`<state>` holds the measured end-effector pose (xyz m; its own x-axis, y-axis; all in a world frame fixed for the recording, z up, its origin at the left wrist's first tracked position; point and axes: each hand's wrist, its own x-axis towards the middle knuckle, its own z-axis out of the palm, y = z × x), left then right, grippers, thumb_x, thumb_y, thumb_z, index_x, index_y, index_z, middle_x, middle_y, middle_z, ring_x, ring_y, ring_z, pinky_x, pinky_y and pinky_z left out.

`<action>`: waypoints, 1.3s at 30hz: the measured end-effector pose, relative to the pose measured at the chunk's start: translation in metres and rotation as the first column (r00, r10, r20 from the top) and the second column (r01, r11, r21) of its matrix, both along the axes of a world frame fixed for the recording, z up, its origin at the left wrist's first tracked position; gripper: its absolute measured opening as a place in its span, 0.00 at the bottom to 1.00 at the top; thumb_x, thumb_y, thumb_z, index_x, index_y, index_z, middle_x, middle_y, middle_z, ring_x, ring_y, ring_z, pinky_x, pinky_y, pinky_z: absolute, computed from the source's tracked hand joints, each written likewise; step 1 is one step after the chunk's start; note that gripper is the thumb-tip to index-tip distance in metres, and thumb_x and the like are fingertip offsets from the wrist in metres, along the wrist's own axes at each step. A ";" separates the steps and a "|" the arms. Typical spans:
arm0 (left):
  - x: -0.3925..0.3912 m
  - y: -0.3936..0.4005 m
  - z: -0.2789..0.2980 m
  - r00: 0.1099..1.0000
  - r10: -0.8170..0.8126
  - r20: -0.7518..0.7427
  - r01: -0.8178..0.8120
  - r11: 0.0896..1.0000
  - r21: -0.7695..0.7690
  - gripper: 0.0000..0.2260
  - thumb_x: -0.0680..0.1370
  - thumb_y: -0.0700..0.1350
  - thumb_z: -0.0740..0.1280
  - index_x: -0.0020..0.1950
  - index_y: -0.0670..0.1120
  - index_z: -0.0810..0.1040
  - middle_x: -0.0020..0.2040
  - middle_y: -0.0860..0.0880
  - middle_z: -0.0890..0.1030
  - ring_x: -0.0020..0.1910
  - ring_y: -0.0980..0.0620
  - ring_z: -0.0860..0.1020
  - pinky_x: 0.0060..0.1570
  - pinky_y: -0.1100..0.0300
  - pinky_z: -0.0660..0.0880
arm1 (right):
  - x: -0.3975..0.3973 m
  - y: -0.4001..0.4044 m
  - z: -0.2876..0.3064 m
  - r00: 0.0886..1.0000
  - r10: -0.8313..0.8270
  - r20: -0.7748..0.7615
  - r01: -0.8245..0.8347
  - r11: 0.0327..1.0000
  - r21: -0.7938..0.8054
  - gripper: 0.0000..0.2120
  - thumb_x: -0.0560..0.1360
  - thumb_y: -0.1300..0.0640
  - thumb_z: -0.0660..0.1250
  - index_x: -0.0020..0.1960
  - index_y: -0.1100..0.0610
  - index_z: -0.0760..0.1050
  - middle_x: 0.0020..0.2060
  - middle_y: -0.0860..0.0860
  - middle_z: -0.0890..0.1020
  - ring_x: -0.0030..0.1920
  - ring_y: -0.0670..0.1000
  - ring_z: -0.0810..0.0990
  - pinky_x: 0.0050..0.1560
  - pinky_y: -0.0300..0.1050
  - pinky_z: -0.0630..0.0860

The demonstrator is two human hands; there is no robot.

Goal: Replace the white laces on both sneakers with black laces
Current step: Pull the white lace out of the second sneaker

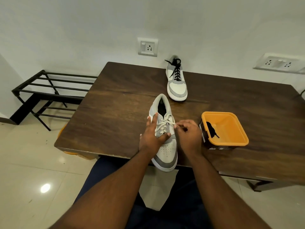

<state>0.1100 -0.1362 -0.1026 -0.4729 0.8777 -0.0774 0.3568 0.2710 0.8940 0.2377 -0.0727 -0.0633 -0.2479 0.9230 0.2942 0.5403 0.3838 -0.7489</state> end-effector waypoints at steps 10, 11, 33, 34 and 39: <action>0.001 -0.001 -0.005 0.993 0.016 -0.115 -0.022 0.998 -0.050 0.40 0.75 0.62 0.68 0.78 0.65 0.45 0.81 0.55 0.47 0.79 0.55 0.52 0.73 0.39 0.38 | 0.046 -0.057 0.023 0.454 -0.495 -0.741 -0.013 0.828 -0.561 0.06 0.79 0.63 0.63 0.46 0.54 0.76 0.47 0.54 0.81 0.42 0.52 0.80 0.38 0.44 0.79; 0.001 -0.001 -0.005 0.993 0.016 -0.120 -0.023 0.998 -0.054 0.40 0.75 0.62 0.68 0.78 0.66 0.44 0.81 0.55 0.47 0.79 0.55 0.52 0.74 0.39 0.38 | 0.048 -0.059 0.035 0.365 -0.473 -0.802 -0.071 0.845 -0.531 0.07 0.80 0.62 0.61 0.47 0.54 0.75 0.50 0.56 0.82 0.41 0.52 0.80 0.39 0.44 0.79; 0.000 -0.004 0.007 0.976 -0.038 -0.215 -0.001 0.983 -0.181 0.41 0.75 0.64 0.66 0.77 0.65 0.41 0.81 0.54 0.47 0.79 0.53 0.54 0.75 0.41 0.40 | 0.009 -0.021 0.025 0.936 0.022 -0.350 -0.142 0.936 -0.322 0.16 0.81 0.48 0.60 0.49 0.55 0.83 0.47 0.52 0.84 0.50 0.48 0.81 0.56 0.56 0.78; 0.000 -0.004 0.007 0.974 -0.040 -0.221 -0.002 0.982 -0.188 0.41 0.75 0.65 0.66 0.78 0.65 0.41 0.81 0.54 0.47 0.79 0.53 0.55 0.75 0.41 0.40 | 0.005 -0.014 0.022 0.955 0.096 -0.281 -0.172 0.951 -0.259 0.13 0.80 0.49 0.62 0.56 0.55 0.81 0.52 0.51 0.81 0.52 0.46 0.80 0.57 0.56 0.77; 0.000 -0.004 0.012 0.964 -0.070 -0.257 0.009 0.973 -0.232 0.41 0.76 0.63 0.65 0.78 0.63 0.40 0.81 0.52 0.47 0.79 0.52 0.56 0.75 0.42 0.42 | -0.014 0.014 0.015 0.904 0.395 0.165 -0.352 0.905 -0.238 0.29 0.74 0.53 0.71 0.73 0.51 0.67 0.67 0.49 0.72 0.65 0.49 0.74 0.64 0.50 0.73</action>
<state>0.1101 -0.1404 -0.0907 -0.4686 0.8698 -0.1545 0.5841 0.4363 0.6844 0.2236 -0.0586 -0.0484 -0.6206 0.7838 0.0215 0.5351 0.4434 -0.7190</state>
